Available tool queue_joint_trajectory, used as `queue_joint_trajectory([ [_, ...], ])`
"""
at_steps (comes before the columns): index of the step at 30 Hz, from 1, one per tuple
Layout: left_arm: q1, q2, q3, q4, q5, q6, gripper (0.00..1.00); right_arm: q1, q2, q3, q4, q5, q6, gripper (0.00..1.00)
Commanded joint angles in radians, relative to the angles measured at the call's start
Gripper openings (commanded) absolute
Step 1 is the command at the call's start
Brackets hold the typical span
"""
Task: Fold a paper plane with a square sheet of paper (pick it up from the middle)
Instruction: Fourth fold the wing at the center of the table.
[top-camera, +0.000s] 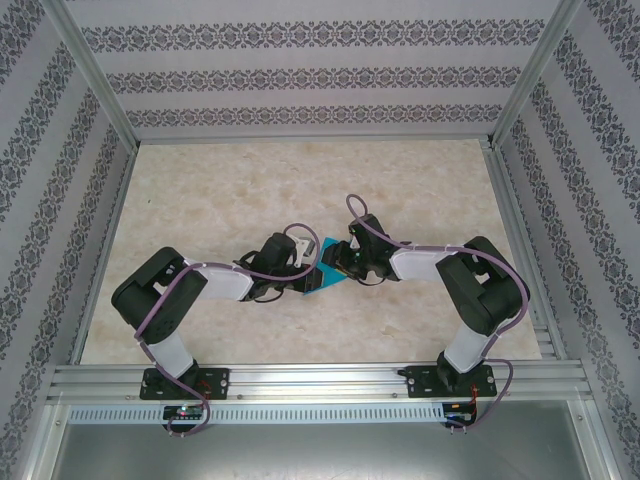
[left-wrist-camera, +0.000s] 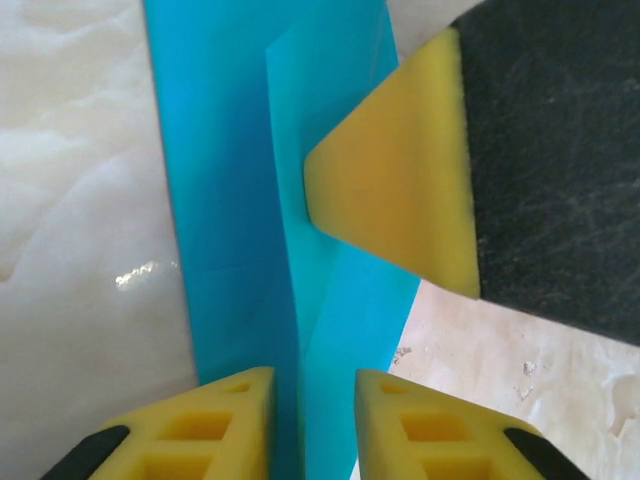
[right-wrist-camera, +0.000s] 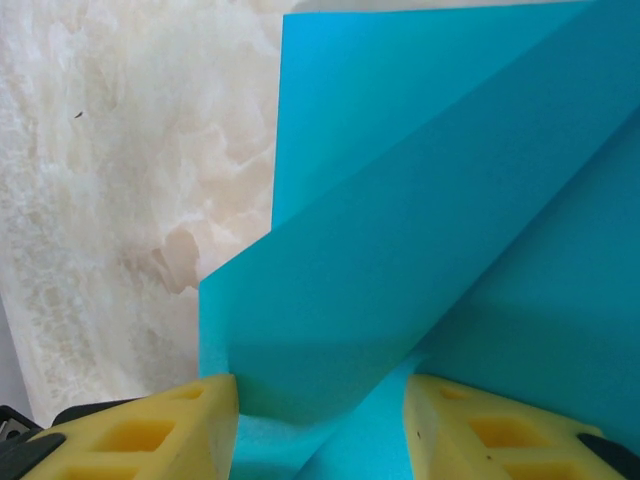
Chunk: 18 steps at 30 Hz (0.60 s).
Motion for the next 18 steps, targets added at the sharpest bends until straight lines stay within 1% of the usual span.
queue_joint_trajectory([
  [1,0.020,-0.020,0.012,-0.060,0.023,-0.016,0.36,0.006,0.028,0.020,-0.083,0.072,-0.023,0.48],
  [4,0.036,-0.078,-0.004,-0.097,0.017,-0.037,0.46,0.009,0.038,0.032,-0.123,0.090,-0.024,0.48],
  [5,0.040,-0.101,-0.009,-0.112,0.013,-0.040,0.48,0.010,0.041,0.037,-0.137,0.098,-0.025,0.48],
  [8,0.047,-0.166,-0.021,-0.168,-0.034,-0.049,0.51,0.014,0.053,0.049,-0.175,0.117,-0.025,0.48],
  [10,0.048,-0.195,-0.023,-0.182,-0.054,-0.063,0.50,0.016,0.066,0.060,-0.201,0.126,-0.023,0.48],
  [12,0.047,-0.207,-0.024,-0.173,-0.056,-0.094,0.45,0.020,0.080,0.072,-0.228,0.132,-0.024,0.48],
  [13,0.048,-0.204,-0.022,-0.160,-0.046,-0.112,0.38,0.022,0.085,0.075,-0.236,0.136,-0.025,0.48],
  [14,0.048,-0.200,-0.022,-0.140,-0.027,-0.128,0.34,0.025,0.089,0.078,-0.245,0.141,-0.024,0.48],
  [18,0.048,-0.145,0.012,-0.120,0.047,-0.159,0.28,0.028,0.097,0.083,-0.262,0.143,-0.028,0.46],
])
